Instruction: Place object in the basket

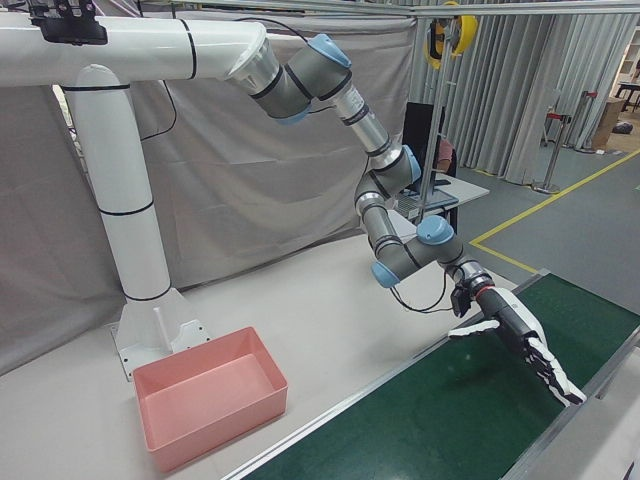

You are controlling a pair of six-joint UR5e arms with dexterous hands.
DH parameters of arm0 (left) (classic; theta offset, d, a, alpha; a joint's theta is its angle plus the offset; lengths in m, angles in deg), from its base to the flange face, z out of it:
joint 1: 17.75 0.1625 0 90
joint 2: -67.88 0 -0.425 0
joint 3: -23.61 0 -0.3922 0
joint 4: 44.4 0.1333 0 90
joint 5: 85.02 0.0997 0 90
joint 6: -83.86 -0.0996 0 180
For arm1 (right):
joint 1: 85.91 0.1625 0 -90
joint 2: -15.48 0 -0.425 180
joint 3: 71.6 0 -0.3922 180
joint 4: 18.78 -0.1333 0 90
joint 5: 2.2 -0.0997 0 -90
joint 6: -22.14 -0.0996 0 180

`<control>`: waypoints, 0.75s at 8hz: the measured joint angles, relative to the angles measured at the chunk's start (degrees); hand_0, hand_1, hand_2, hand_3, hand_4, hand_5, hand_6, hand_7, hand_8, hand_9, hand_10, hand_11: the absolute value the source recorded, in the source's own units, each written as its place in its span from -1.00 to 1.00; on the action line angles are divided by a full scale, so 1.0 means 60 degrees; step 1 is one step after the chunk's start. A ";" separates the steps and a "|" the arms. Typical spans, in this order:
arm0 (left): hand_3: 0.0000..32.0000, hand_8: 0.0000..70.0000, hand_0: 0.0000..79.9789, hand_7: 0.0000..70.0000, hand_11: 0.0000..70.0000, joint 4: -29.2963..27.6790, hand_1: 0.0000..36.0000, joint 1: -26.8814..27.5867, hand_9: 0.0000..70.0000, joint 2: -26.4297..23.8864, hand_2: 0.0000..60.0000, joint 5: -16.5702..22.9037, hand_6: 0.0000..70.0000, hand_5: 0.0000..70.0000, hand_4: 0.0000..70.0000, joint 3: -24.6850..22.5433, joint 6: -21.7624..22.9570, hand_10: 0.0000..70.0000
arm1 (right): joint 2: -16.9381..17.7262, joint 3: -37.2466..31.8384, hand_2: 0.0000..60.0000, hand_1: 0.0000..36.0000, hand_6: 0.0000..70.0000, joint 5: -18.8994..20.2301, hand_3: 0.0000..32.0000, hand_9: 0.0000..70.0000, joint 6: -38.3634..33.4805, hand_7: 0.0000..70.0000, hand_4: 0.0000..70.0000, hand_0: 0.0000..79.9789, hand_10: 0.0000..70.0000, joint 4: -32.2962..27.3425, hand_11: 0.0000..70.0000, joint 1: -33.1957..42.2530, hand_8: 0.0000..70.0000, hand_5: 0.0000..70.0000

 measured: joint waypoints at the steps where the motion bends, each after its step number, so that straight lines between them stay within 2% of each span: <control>1: -0.79 -1.00 0.35 -1.00 -0.85 -0.0205 -0.50 0.0023 -1.00 -0.0004 -1.00 -0.0014 -1.00 -0.60 -1.00 0.0206 -0.0054 -0.93 | 0.0000 0.0000 -1.00 -1.00 -1.00 0.0000 -1.00 -1.00 0.0000 -1.00 -1.00 -1.00 -1.00 0.0000 -1.00 0.0000 -1.00 -1.00; 6: -0.81 -1.00 0.34 -1.00 -0.85 -0.0532 -0.50 0.0022 -1.00 -0.0041 -1.00 -0.0044 -1.00 -0.61 -1.00 0.0495 -0.0092 -0.94 | 0.0000 -0.0013 -1.00 -1.00 -1.00 0.0000 -1.00 -1.00 0.0000 -1.00 -1.00 -1.00 -1.00 0.0000 -1.00 -0.0002 -1.00 -1.00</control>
